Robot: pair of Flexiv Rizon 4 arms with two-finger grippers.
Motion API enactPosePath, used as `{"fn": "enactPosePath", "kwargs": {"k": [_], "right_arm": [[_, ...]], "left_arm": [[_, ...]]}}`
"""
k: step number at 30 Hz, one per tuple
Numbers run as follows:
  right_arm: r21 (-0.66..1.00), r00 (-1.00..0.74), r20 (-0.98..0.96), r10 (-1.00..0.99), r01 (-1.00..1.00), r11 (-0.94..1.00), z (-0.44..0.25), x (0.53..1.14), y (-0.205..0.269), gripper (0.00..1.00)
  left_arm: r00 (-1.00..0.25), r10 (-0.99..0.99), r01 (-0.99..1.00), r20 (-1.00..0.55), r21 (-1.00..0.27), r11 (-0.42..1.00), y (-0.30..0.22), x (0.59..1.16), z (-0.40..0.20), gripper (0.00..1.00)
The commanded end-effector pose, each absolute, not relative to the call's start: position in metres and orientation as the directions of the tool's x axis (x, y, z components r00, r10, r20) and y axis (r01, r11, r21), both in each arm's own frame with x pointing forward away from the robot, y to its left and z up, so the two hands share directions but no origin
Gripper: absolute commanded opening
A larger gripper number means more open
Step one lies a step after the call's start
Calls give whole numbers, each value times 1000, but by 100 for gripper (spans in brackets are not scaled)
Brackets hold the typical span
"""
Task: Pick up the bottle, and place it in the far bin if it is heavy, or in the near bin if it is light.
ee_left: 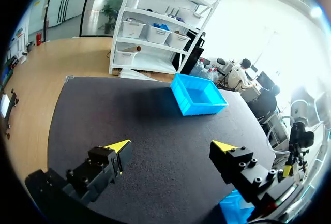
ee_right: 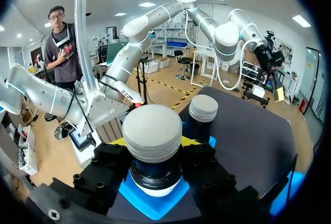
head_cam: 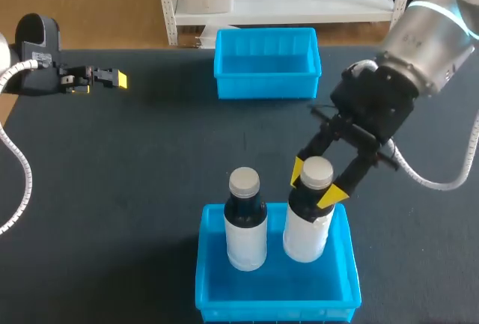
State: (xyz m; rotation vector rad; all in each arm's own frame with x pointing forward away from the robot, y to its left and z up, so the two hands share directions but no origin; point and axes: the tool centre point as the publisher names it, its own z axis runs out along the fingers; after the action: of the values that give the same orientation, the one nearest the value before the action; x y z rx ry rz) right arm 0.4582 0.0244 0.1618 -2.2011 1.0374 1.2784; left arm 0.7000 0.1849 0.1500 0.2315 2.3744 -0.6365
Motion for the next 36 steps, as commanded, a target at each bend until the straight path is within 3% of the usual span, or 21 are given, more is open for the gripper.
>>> {"fn": "enactPosePath", "kwargs": {"k": [1, 16, 17, 24, 25, 36], "right_arm": [[35, 297, -874, -383, -750, -660, 151, 466, 24, 0], [58, 289, -877, -384, -730, -681, 132, 472, 23, 0], [60, 288, -876, -386, -730, -681, 131, 472, 24, 15], [74, 284, -872, -398, -728, -682, 129, 472, 25, 48], [80, 282, -870, -405, -729, -680, 129, 473, 25, 100], [136, 278, -833, -478, -736, -664, 141, 489, -11, 100]], "left_arm": [[-767, 0, 321, -642, -383, 866, 185, 700, 150, 100], [-767, 0, 321, -642, -383, 866, 185, 700, 150, 100], [-767, 0, 321, -642, -383, 866, 185, 700, 150, 100], [-767, 0, 321, -642, -383, 866, 185, 700, 150, 100], [-767, 0, 321, -642, -383, 866, 185, 700, 150, 100], [-767, 0, 321, -642, -383, 866, 185, 700, 150, 100]]}}
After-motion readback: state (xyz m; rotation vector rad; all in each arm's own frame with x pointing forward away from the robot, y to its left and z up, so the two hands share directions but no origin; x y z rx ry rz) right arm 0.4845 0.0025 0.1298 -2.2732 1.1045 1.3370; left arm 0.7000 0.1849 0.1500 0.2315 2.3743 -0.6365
